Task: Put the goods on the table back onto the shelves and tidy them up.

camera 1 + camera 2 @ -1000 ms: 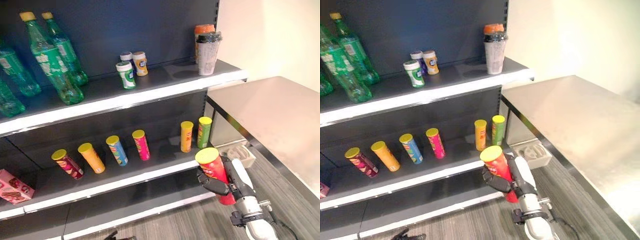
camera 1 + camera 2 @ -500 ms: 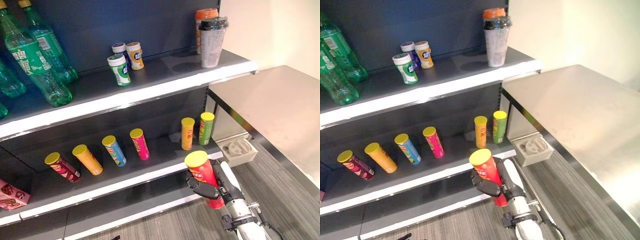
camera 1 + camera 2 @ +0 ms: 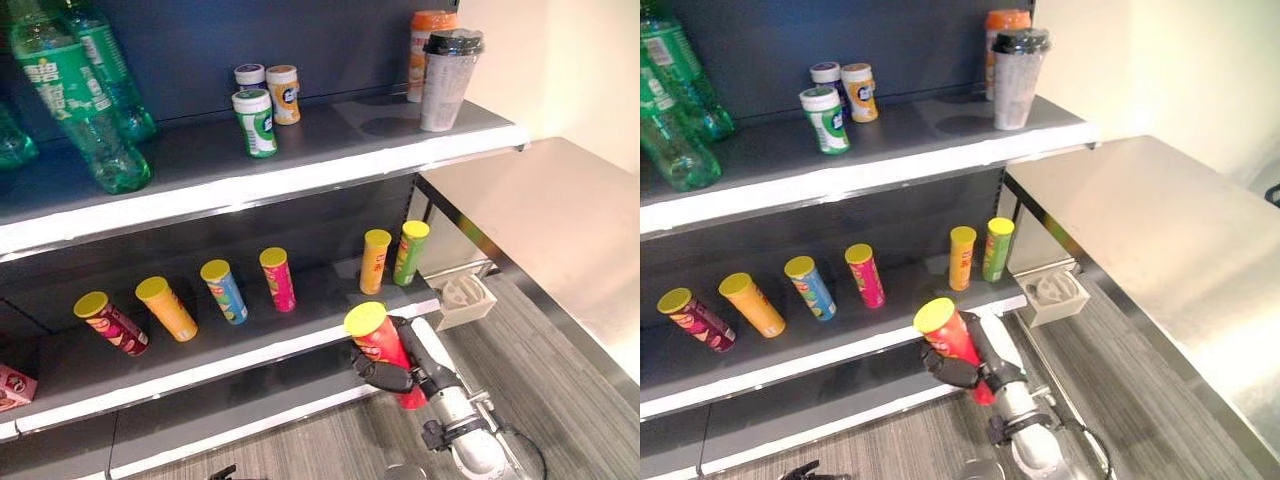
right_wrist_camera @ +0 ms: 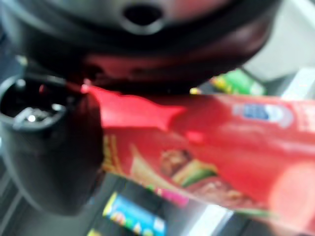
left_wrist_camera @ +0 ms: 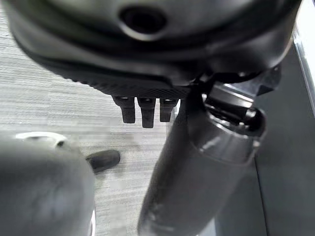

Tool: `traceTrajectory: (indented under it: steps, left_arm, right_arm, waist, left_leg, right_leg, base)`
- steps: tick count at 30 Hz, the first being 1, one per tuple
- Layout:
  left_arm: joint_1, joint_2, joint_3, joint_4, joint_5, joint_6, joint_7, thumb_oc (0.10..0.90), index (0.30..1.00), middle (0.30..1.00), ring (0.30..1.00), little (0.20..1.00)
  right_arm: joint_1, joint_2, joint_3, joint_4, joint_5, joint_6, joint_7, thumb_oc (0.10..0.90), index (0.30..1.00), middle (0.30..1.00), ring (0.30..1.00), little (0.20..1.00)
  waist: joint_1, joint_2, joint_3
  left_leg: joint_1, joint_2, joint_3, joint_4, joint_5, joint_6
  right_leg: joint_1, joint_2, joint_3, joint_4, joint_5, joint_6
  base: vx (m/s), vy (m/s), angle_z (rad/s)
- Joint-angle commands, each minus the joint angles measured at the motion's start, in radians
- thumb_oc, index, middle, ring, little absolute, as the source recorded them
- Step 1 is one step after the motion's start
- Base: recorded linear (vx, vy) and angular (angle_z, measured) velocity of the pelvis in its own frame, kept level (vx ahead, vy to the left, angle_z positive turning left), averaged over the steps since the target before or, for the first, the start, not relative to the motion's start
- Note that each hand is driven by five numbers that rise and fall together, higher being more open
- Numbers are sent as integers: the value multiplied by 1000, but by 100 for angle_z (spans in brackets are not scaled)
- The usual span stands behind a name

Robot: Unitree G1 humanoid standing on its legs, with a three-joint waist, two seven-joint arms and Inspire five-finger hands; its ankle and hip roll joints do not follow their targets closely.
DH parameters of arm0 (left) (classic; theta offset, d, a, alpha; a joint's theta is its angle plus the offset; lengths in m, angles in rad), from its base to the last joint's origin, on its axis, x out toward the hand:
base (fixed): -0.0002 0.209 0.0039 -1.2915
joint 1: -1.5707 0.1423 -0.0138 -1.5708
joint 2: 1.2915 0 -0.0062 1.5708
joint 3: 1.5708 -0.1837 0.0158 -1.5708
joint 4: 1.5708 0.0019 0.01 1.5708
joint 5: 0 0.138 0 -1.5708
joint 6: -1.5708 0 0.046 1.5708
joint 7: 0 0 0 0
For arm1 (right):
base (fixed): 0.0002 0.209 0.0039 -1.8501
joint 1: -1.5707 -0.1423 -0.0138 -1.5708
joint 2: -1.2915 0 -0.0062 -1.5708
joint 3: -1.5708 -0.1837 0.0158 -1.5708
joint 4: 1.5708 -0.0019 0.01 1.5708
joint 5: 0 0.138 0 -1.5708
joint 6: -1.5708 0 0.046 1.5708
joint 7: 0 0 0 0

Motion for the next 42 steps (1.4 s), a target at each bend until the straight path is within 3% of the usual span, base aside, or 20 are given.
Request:
traceTrajectory:
  steps: [1, 2, 4, 14, 21, 22, 26, 27, 28, 29, 30, 32, 33, 34, 36, 37, 39, 42]
  left_arm:
    - [35, 17, -26, 15, 38, -14, 6, 800, 900, 900, 900, 900]
    - [29, 17, -39, 18, 39, -11, 3, 800, 900, 900, 900, 900]
    - [15, -4, -57, 27, 39, -7, -3, 800, 900, 900, 900, 900]
    - [7, -25, -54, -9, 55, 6, -5, 800, 900, 900, 900, 900]
    - [26, -34, -50, -27, 70, 11, -9, 800, 900, 900, 900, 900]
    - [40, -39, -42, -31, 69, 12, -10, 800, 900, 900, 900, 900]
    - [70, -37, -30, -36, 72, 9, -13, 800, 900, 900, 900, 900]
    - [77, -33, -31, -35, 73, 5, -10, 800, 900, 900, 900, 900]
    - [78, -28, -31, -36, 65, 3, -7, 800, 900, 900, 900, 900]
    - [76, -28, -26, -37, 47, 0, -1, 800, 900, 900, 900, 900]
    - [73, -28, -24, -39, 35, -5, 11, 800, 900, 900, 900, 900]
    - [68, -24, 2, -47, 13, -13, 20, 800, 900, 900, 900, 900]
    - [72, -21, 2, -55, 3, -8, 9, 800, 900, 900, 900, 900]
    - [73, -21, 2, -55, 2, -8, 9, 800, 900, 900, 900, 900]
    - [75, -28, -17, -52, 19, -3, 12, 800, 900, 900, 900, 900]
    - [81, -33, -13, -47, 32, -7, 21, 800, 900, 900, 900, 900]
    - [72, -39, -20, -44, 18, 10, 13, 800, 900, 900, 900, 900]
    - [54, -44, -30, -64, 16, -5, 17, 800, 900, 900, 900, 900]
  right_arm:
    - [-79, -4, -74, -119, 17, -94, -54, 400, 300, 300, 300, 300]
    - [-88, -10, -69, -123, 16, -93, -54, 400, 300, 300, 300, 300]
    - [-75, -18, -71, -111, 19, -85, -53, 400, 300, 300, 300, 300]
    - [-70, -41, -65, -98, 75, -81, -16, 400, 300, 300, 300, 300]
    - [-93, 13, -12, -14, 108, -81, 1, 400, 300, 300, 300, 300]
    - [-123, 62, -1, 51, 118, -78, -8, 400, 300, 300, 300, 300]
    - [-122, 111, -44, 121, 114, -75, -51, 400, 300, 300, 300, 300]
    - [-117, 115, -58, 121, 109, -78, -67, 400, 300, 300, 300, 300]
    - [-118, 116, -70, 120, 102, -83, -89, 400, 300, 300, 300, 300]
    - [-120, 118, -78, 110, 92, -77, -107, 400, 300, 300, 300, 300]
    - [-124, 123, -76, 106, 86, -80, -119, 400, 300, 300, 300, 300]
    - [-132, 139, -83, 130, 70, -82, -132, 400, 300, 300, 300, 300]
    - [-152, 146, -97, 138, 59, -79, -137, 400, 300, 300, 300, 300]
    - [-152, 146, -97, 138, 59, -78, -136, 400, 300, 300, 300, 300]
    - [-156, 120, -109, 119, 44, -72, -137, 400, 300, 300, 300, 300]
    - [-165, 100, -92, 138, 37, -72, -106, 400, 300, 300, 300, 300]
    - [-209, 67, -105, 88, 13, -64, -147, 400, 300, 300, 300, 300]
    - [-232, 78, -87, 87, 5, -61, -134, 400, 300, 300, 300, 300]
  waist:
    - [-25, 6, -30]
    - [-37, -3, -30]
    - [-46, -24, -57]
    - [-46, 10, -67]
    - [-37, 24, -60]
    - [-25, 30, -59]
    - [-22, 38, -67]
    - [-25, 33, -62]
    - [-28, 21, -49]
    - [-26, 14, -36]
    - [-11, 10, -24]
    - [-5, 2, -35]
    - [2, 10, -46]
    - [4, 9, -45]
    - [9, 24, -38]
    - [4, 47, -45]
    - [-21, 108, -13]
    - [-20, 120, -6]
  left_leg:
    - [27, 9, -76, 10, -109, -16]
    - [31, 0, -91, 10, -114, -15]
    - [47, -18, -117, 10, -137, -17]
    - [51, 8, -148, 10, -130, -31]
    - [43, 18, -154, 10, -133, -40]
    - [36, 21, -152, 10, -133, -45]
    - [50, 26, -141, 10, -125, -52]
    - [26, 29, -142, 84, -131, -57]
    - [-51, 40, -150, 246, -118, -69]
    - [-131, 54, -177, 409, -87, -86]
    - [-195, 53, -214, 497, -48, -101]
    - [-240, 98, -222, 405, -59, -87]
    - [-233, 151, -210, 240, -27, -70]
    - [-225, 150, -207, 231, -23, -70]
    - [-296, 204, -183, 92, 36, -79]
    - [-243, 204, -144, 20, 14, -67]
    - [-186, 184, -101, 12, 49, -106]
    - [-152, 159, -71, 10, 33, -106]
  right_leg:
    - [21, 92, 25, -235, 238, -18]
    - [-4, 112, 61, -287, 257, -17]
    - [50, 130, 119, -375, 272, -26]
    - [107, 141, 63, -395, 234, -45]
    - [122, 138, 36, -421, 226, -49]
    - [134, 134, 19, -444, 229, -48]
    - [155, 129, 4, -463, 223, -51]
    - [168, 123, 1, -470, 220, -58]
    - [176, 112, -4, -474, 224, -73]
    - [185, 106, -8, -479, 228, -87]
    - [195, 99, -10, -486, 224, -93]
    - [206, 83, 2, -487, 195, -83]
    - [223, 63, 26, -487, 167, -67]
    - [226, 62, 27, -487, 166, -67]
    - [253, 24, 32, -480, 131, -55]
    - [254, 20, 45, -468, 112, -41]
    - [229, 3, 90, -431, 122, -37]
    - [210, -17, 116, -448, 145, -26]
  base:
    - [72, -72, 8]
    - [83, -75, 36]
    - [187, -156, 60]
    - [82, -73, 20]
    - [75, -37, 14]
    - [38, -21, 16]
    - [43, -12, 14]
    - [-22, -47, 25]
    - [-111, -77, 32]
    - [-112, -81, 39]
    - [-34, -30, 48]
    - [174, 93, 30]
    - [255, 128, 12]
    - [302, 160, 11]
    - [253, 150, 6]
    - [270, 213, 9]
    - [225, 312, -20]
    - [129, 151, -105]
